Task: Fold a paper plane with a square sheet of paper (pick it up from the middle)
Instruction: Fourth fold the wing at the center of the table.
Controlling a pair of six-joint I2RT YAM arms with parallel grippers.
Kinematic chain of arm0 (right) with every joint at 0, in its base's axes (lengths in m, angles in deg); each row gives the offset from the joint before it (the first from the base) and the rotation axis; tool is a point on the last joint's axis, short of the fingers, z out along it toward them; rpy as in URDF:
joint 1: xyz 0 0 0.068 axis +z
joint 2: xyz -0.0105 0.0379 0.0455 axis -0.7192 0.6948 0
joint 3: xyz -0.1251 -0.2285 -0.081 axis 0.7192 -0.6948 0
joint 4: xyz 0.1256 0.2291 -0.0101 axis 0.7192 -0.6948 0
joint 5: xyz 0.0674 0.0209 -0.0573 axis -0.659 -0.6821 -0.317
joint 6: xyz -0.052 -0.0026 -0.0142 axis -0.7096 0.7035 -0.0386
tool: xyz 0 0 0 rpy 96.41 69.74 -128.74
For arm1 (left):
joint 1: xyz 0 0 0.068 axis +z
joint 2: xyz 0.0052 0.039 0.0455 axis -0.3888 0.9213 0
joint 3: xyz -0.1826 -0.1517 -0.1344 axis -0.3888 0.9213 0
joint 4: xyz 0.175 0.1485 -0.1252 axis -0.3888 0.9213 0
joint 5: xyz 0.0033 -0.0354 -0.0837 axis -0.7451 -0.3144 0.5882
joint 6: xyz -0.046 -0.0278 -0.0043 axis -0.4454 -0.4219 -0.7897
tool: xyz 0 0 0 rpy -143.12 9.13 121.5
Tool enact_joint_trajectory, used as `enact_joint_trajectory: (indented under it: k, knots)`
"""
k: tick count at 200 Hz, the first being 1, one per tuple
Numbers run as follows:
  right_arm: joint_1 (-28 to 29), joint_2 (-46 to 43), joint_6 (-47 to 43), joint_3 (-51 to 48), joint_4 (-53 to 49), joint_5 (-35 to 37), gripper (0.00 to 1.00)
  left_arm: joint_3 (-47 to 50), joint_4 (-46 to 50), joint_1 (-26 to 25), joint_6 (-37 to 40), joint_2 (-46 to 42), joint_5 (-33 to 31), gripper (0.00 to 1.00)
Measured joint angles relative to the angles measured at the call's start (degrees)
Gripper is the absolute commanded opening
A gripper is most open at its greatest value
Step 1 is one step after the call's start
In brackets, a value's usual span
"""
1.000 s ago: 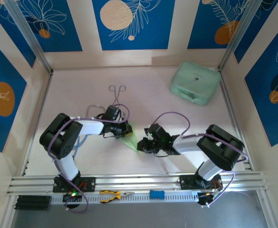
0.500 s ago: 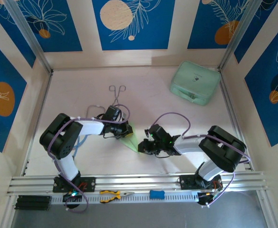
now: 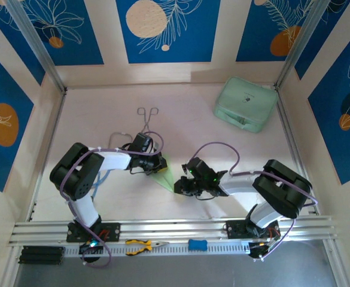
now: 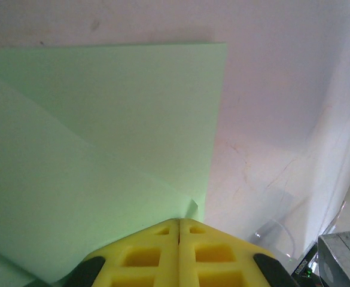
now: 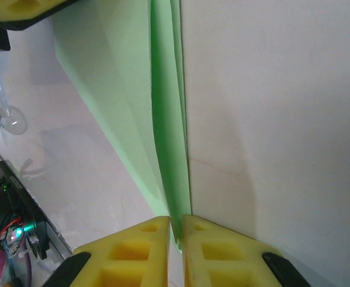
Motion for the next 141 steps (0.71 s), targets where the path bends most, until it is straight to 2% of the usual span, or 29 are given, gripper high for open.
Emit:
enact_joint_trajectory:
  k: [56,82,111,141]
  knots:
    - [0.0,-0.3,0.1,-1.1,0.8,0.4,0.08,0.0,0.0,0.0,0.0,0.0,0.0,0.08]
    - [0.0,-1.5,0.0,-1.1,-0.3,0.7,0.15,0.0,0.1,0.0,0.0,0.0,0.0,0.08]
    - [-0.4,-6.1,-0.3,-1.2,-3.9,0.8,0.17,0.0,0.1,-0.1,0.0,-0.1,0.0,0.08]
    - [-1.6,-8.3,-1.2,0.2,-5.2,0.0,0.09,0.0,0.1,-0.1,0.0,-0.1,0.0,0.08]
